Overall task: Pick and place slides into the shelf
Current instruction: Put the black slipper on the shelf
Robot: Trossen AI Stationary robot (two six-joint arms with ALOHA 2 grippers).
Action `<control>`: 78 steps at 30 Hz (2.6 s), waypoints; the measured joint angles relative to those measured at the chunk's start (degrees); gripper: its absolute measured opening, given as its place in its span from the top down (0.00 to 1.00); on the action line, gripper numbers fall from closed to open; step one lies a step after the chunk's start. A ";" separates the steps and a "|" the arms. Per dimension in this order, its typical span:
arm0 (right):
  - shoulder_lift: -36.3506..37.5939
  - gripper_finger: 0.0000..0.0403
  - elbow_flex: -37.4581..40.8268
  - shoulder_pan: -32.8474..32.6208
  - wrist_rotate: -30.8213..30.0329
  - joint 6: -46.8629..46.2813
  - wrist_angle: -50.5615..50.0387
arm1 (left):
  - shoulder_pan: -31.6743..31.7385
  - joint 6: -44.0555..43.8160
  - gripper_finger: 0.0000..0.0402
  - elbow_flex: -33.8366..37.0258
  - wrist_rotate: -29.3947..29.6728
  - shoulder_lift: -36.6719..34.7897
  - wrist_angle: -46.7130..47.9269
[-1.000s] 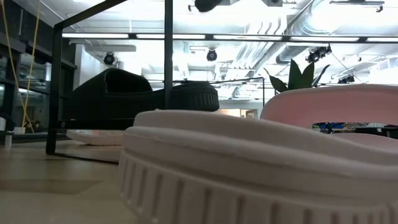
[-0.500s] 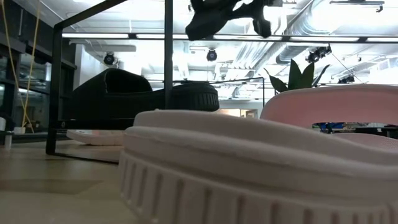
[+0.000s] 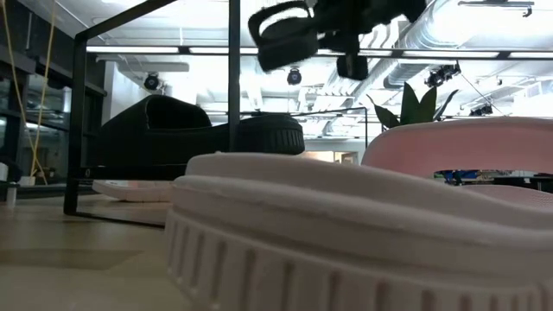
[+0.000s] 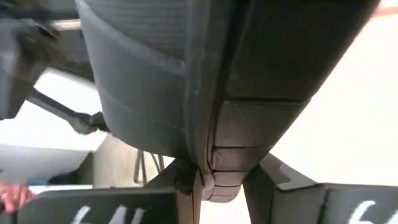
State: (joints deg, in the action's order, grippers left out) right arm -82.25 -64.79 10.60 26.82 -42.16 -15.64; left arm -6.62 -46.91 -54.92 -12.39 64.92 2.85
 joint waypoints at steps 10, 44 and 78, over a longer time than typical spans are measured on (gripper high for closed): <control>-9.00 0.85 -8.25 0.33 6.40 5.41 -4.46 | -3.07 0.09 0.96 0.02 4.19 -1.06 6.05; -27.48 0.85 -24.48 0.24 14.39 25.30 -30.96 | -14.05 -4.07 0.96 0.02 10.25 -2.07 18.70; -27.68 0.77 -24.45 -2.84 7.41 25.33 -32.00 | -14.40 -4.40 0.96 0.02 12.01 -2.07 18.79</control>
State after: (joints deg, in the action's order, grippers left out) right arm -109.93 -89.25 7.76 34.23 -16.83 -47.64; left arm -21.02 -51.31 -54.89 -0.38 62.85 21.65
